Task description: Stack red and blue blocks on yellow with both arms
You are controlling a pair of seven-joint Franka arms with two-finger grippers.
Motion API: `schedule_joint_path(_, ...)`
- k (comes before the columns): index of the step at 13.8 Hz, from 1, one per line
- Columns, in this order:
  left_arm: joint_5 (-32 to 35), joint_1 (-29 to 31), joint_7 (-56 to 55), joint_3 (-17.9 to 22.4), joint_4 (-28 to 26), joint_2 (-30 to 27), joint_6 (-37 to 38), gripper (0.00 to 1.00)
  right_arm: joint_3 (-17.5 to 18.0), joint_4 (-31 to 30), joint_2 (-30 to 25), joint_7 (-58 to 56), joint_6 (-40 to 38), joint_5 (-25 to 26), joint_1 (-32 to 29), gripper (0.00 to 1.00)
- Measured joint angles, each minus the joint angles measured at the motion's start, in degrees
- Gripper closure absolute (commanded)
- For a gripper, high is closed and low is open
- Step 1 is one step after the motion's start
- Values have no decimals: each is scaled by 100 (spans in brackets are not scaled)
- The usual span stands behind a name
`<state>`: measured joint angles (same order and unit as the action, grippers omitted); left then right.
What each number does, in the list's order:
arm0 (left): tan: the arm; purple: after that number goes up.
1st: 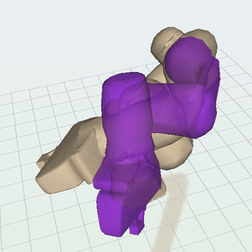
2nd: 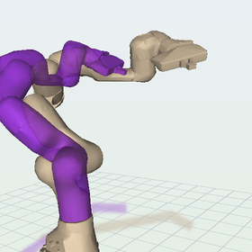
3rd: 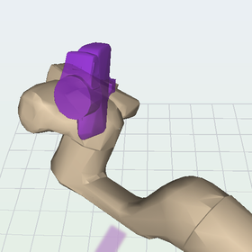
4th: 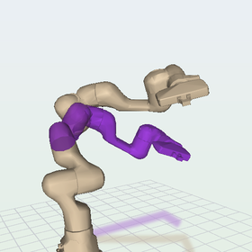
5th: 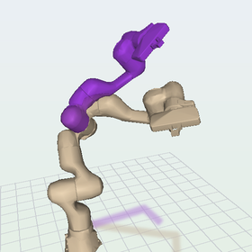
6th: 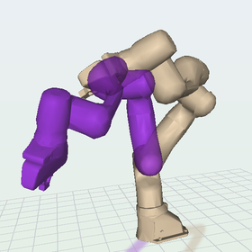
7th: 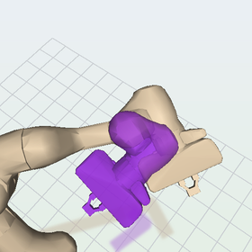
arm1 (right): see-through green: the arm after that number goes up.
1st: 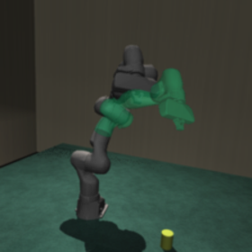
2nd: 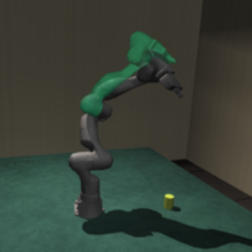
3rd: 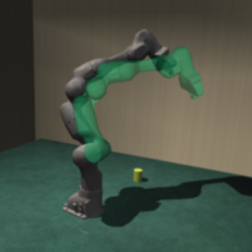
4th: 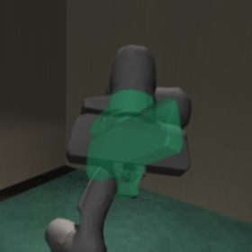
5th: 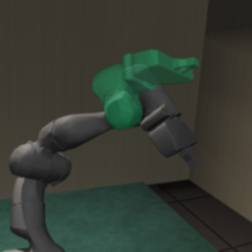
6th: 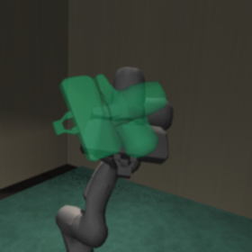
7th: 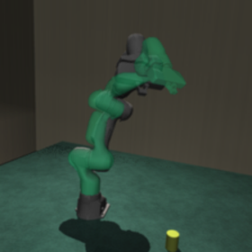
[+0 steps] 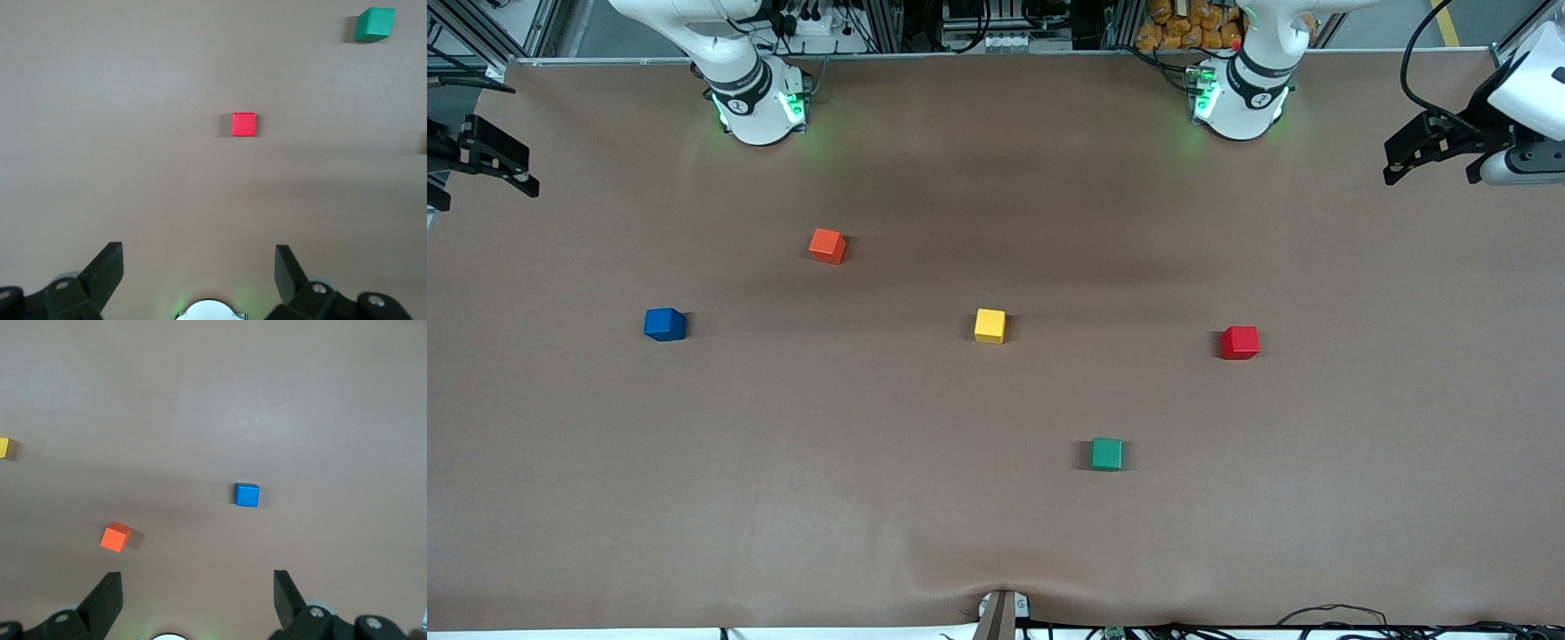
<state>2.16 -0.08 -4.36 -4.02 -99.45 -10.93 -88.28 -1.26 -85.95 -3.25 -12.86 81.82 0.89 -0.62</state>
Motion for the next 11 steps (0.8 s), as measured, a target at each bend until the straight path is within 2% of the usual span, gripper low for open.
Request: schedule_joint_path(11,-1,-21,0,-22,63,69,128,0,4,27,0,125,-55,0,7,0)
